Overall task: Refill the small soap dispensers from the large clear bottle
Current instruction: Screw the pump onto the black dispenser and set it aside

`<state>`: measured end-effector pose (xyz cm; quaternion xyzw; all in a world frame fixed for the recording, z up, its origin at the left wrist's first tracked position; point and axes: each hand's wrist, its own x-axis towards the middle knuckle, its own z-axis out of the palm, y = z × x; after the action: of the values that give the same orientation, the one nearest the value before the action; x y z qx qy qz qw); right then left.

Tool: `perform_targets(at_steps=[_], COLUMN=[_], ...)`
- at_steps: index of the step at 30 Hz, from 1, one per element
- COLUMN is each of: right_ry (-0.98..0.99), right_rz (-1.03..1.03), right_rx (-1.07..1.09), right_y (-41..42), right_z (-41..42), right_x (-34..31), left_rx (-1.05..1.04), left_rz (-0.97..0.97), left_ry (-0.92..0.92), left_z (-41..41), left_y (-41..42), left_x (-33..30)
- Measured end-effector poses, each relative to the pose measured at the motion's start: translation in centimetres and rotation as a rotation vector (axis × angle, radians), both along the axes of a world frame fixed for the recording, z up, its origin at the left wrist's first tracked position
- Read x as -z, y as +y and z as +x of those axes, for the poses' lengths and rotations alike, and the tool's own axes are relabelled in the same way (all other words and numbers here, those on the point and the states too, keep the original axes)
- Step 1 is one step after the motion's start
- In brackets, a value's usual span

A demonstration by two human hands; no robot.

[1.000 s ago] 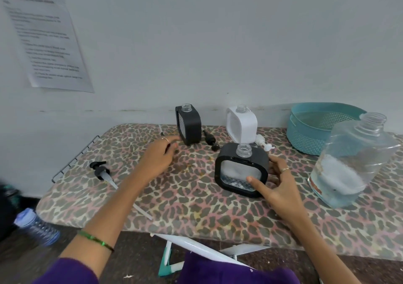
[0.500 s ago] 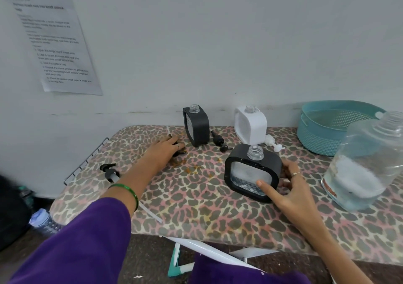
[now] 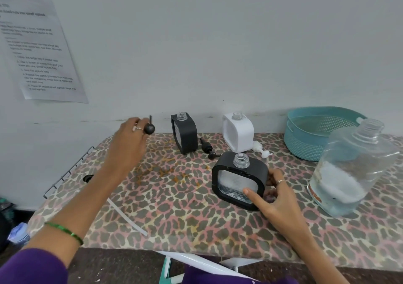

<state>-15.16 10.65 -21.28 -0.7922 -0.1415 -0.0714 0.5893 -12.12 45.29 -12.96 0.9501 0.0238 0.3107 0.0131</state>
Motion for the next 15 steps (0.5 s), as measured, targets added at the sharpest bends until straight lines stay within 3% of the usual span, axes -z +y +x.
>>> perform_targets(at_steps=[7, 10, 15], right_ry=[0.008, 0.005, 0.009], right_rz=[-0.001, -0.003, -0.022], right_rx=[0.001, 0.009, 0.024], right_y=[0.0, -0.1, -0.2], right_z=[0.1, 0.1, 0.2], right_x=[0.1, 0.3, 0.5], left_rx=[0.239, 0.433, 0.656], left_rz=[-0.561, -0.868, -1.065], left_ry=[-0.341, -0.352, -0.281], left_z=[-2.9, -3.3, -3.7], left_y=[-4.6, -6.5, -10.0], left_x=[-6.3, -8.1, -9.3])
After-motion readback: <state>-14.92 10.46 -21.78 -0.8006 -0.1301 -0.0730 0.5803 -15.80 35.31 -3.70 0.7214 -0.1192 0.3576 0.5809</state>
